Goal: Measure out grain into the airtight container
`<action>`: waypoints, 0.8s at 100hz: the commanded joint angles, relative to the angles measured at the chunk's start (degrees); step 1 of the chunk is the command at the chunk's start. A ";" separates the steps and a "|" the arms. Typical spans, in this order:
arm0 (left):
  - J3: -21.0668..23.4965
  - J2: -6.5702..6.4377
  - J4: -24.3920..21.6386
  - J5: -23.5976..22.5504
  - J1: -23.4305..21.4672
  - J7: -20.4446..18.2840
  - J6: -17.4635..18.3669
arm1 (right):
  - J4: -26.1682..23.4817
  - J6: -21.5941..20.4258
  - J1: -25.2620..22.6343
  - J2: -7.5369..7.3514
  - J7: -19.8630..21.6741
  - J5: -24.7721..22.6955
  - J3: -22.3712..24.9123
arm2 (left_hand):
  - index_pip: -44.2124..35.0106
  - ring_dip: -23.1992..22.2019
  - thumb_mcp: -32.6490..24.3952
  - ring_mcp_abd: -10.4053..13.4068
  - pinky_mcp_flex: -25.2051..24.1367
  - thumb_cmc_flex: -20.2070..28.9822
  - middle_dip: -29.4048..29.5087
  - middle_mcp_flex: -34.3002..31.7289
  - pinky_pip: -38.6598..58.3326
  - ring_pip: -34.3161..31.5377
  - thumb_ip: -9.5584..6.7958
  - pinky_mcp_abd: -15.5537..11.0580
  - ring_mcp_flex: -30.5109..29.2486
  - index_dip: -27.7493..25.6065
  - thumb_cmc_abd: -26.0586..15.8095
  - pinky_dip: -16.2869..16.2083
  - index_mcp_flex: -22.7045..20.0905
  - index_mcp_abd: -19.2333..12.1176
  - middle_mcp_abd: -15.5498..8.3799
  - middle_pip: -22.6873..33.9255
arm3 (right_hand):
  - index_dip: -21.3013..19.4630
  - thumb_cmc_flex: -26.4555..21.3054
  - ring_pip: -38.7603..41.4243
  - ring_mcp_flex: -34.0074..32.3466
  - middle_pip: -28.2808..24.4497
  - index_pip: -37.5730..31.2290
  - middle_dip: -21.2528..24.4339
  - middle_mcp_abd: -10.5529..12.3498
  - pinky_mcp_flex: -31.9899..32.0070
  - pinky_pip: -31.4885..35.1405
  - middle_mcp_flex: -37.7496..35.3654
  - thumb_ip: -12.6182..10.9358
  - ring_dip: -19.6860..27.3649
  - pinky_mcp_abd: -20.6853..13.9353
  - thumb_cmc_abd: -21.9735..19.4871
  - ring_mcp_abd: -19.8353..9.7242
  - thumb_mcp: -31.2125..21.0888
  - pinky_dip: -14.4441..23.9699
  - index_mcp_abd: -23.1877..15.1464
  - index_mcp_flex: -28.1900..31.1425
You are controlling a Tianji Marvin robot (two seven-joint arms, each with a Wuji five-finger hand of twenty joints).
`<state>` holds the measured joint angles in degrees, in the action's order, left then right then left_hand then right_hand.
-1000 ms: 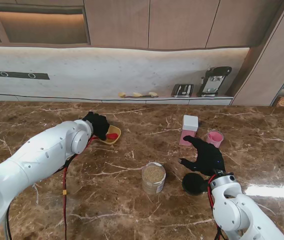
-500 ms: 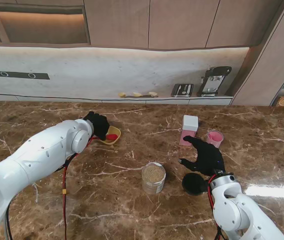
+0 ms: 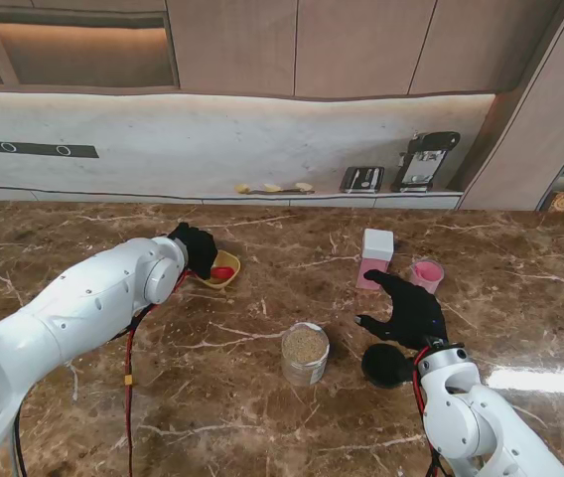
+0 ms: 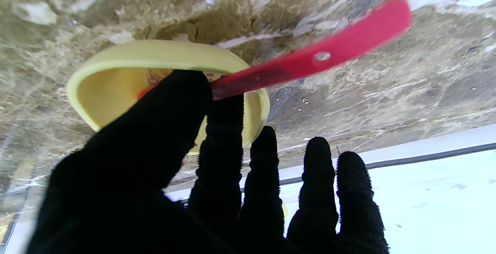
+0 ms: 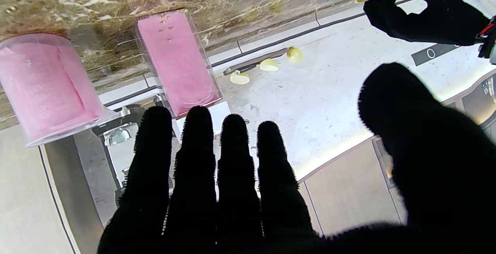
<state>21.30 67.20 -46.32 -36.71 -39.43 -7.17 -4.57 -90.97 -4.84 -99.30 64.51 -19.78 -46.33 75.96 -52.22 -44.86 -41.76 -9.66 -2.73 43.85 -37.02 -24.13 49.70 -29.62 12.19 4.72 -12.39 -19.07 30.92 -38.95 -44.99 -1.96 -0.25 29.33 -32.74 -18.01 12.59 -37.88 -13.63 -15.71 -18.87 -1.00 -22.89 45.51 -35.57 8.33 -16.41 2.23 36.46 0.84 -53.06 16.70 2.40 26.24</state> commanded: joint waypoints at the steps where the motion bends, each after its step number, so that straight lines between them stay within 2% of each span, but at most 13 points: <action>1: -0.09 0.38 0.36 -0.16 0.16 0.51 0.04 | 0.43 0.03 -0.31 0.18 0.59 0.32 0.07 | -4.26 0.33 -2.52 -0.45 -0.88 2.71 -0.64 -1.10 1.82 -0.68 -0.12 -0.09 -1.28 -1.86 -2.36 -0.32 -0.90 -3.30 -1.01 1.57 | 0.69 0.21 -0.34 2.25 0.94 0.48 0.12 0.41 0.69 1.35 1.21 -1.63 -0.66 0.60 -0.85 0.61 -1.51 1.07 -1.02 -0.42; 21: 0.78 0.33 0.19 -0.31 -0.23 1.18 -0.20 | 0.46 0.02 -0.30 0.16 0.66 0.32 0.02 | -4.97 0.40 -1.47 -0.46 -0.94 1.34 -0.07 -1.78 1.75 -0.78 -0.17 0.11 -1.78 -2.98 -1.39 -0.26 -0.49 -4.52 -0.59 1.09 | 0.73 0.12 -0.33 2.22 0.94 0.48 0.10 0.37 0.64 1.35 1.17 -1.60 -0.75 0.63 -0.80 0.65 -1.74 1.31 -1.09 -0.43; 36: 1.82 -0.14 -0.66 -1.12 -0.82 1.56 -0.19 | 0.33 0.10 -0.38 0.11 1.18 0.48 0.00 | -5.15 0.60 -0.08 -0.37 -0.92 1.47 0.89 -3.17 1.72 -0.79 -0.36 0.25 -2.91 0.02 -0.84 -0.20 -2.06 -4.48 -0.85 0.93 | 0.76 0.16 -0.36 2.33 1.01 0.51 0.12 0.40 0.72 1.25 1.30 -1.59 -0.78 0.64 -0.96 0.63 -1.78 1.42 -1.08 -0.51; 56: 3.13 -0.41 -1.10 -1.36 -1.63 2.08 -0.17 | 0.35 0.18 -0.38 0.11 1.15 0.45 -0.09 | -4.13 0.84 0.51 -0.30 -0.92 0.67 1.70 -5.07 2.08 -0.72 -0.05 0.31 -4.06 2.46 -0.98 -0.32 -4.50 -6.43 -1.16 0.75 | 0.78 0.22 -0.38 2.39 1.02 0.51 0.11 0.43 0.73 1.17 1.28 -1.62 -0.81 0.62 -1.16 0.73 -1.85 1.58 -1.08 -0.50; 69: 3.17 -0.84 -1.78 -1.58 -1.67 1.02 -0.02 | 0.45 0.23 -0.33 0.13 1.03 0.47 -0.14 | -3.67 1.14 0.43 -0.15 -0.97 1.02 2.17 -5.42 2.14 -0.29 -0.22 0.28 -3.83 3.24 -1.36 -0.32 -4.98 -7.19 -1.00 0.43 | 0.79 0.26 -0.35 2.35 1.01 0.52 0.10 0.33 0.74 1.12 1.28 -1.63 -0.84 0.68 -1.25 0.74 -1.83 1.66 -1.15 -0.53; 80: 3.06 -0.79 -1.57 -1.47 -1.74 1.07 0.17 | 0.51 0.21 -0.30 0.15 0.99 0.58 -0.19 | -2.50 1.27 0.59 -0.15 -0.94 1.69 2.62 -5.59 2.02 -0.23 -0.62 0.26 -4.04 4.20 -1.41 -0.22 -5.19 -5.99 -0.93 0.29 | 0.81 0.44 -0.34 2.35 0.99 0.52 0.09 0.47 0.75 1.10 1.23 -1.66 -0.86 0.77 -1.56 0.77 -1.76 1.74 -1.17 -0.50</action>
<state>24.57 66.39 -48.19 -38.14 -41.17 -6.17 -4.65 -90.93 -4.80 -99.28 64.51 -19.46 -46.12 75.86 -55.38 -44.12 -41.76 -9.66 -2.73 43.85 -35.00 -28.32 49.76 -29.89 12.16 4.71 -15.30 -16.06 30.86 -38.95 -47.39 -6.49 -0.31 29.79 -32.70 -18.01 12.59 -37.88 -13.63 -15.71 -18.87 -1.00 -22.88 45.58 -35.57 8.33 -16.41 2.85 35.88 0.86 -53.69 17.41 2.37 26.24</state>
